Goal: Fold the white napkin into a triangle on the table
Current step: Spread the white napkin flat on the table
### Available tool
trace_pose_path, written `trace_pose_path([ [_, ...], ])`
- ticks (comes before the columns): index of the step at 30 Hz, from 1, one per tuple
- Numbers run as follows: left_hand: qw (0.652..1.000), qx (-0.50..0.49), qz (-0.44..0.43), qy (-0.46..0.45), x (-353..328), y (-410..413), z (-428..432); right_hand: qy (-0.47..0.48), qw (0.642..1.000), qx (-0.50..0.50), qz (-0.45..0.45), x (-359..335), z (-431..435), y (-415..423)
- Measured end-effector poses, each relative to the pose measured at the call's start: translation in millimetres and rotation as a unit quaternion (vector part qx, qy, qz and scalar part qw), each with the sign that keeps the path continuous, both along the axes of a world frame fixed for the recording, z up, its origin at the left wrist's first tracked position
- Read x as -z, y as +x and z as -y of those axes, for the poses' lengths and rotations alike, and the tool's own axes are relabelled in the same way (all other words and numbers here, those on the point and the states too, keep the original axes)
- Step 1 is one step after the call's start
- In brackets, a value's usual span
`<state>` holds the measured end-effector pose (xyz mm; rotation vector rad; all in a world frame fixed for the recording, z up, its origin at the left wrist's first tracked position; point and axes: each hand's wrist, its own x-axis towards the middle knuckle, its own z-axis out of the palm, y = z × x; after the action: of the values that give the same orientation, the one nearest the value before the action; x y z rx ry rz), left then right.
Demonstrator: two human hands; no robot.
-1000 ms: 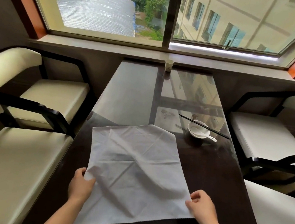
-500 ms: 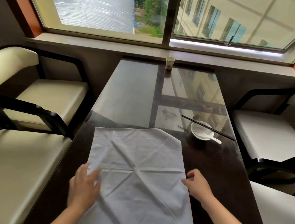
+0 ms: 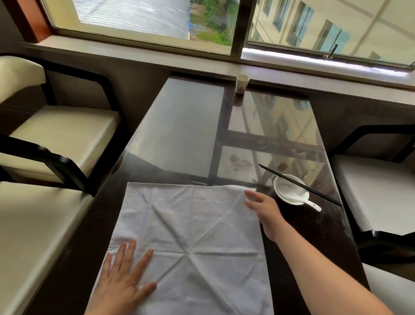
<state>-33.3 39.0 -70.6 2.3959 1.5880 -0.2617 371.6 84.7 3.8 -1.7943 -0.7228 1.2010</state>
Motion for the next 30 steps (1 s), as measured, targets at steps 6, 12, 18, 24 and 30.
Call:
trace_pose_path([
  [6,0.999,0.029,-0.015,0.002,-10.1,0.5,1.0,-0.003,0.96,-0.091,0.265,4.6,-0.6,13.0],
  [12,1.0,0.003,0.022,0.002,-3.5,-1.0,2.8,-0.097,0.953,-0.052,0.283,22.3,42.3,2.6],
  [18,0.999,-0.04,0.015,0.004,-5.8,-21.6,-5.0,-0.142,0.936,-0.02,0.322,29.9,152.1,-42.4],
  [24,0.999,-0.018,0.014,-0.022,-15.3,-30.0,3.1,-0.212,0.9,-0.033,0.378,21.1,202.5,-79.5],
  [30,0.999,0.019,0.029,-0.017,-35.5,-38.1,10.7,-0.253,0.897,0.046,0.359,13.5,223.1,-97.8],
])
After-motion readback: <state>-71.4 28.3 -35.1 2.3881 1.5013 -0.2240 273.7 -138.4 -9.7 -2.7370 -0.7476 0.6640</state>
